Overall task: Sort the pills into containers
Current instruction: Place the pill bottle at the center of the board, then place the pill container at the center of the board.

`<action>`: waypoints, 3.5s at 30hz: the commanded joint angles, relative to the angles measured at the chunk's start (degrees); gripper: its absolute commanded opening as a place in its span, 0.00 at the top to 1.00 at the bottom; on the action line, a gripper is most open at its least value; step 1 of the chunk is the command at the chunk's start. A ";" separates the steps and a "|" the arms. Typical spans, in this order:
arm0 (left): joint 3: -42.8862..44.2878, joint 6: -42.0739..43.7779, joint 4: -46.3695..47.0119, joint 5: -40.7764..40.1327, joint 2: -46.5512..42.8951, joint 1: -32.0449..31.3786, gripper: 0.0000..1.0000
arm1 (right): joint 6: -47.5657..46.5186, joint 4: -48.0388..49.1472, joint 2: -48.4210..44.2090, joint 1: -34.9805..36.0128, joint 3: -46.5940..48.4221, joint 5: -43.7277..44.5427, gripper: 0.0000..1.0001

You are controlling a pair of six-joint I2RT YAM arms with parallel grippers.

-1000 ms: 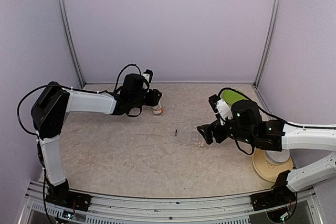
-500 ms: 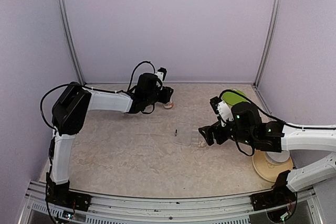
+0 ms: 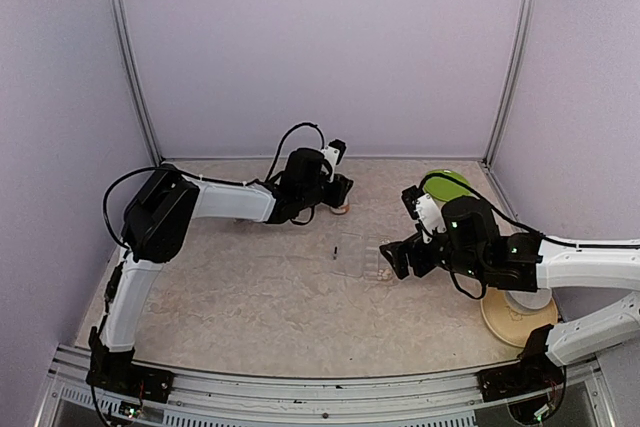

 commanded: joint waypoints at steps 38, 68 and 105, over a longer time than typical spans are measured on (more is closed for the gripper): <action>-15.14 -7.46 3.29 1.95 -18.50 -1.05 0.01 | 4.51 0.36 1.92 -6.84 -0.32 -8.42 0.00; -37.96 -34.32 8.99 21.34 -19.29 -0.91 0.01 | 15.26 10.56 16.02 -20.24 -1.09 -31.31 0.00; -44.04 -43.79 15.31 25.40 -20.49 -3.24 0.01 | 18.34 22.20 30.92 -19.09 0.54 -41.33 0.03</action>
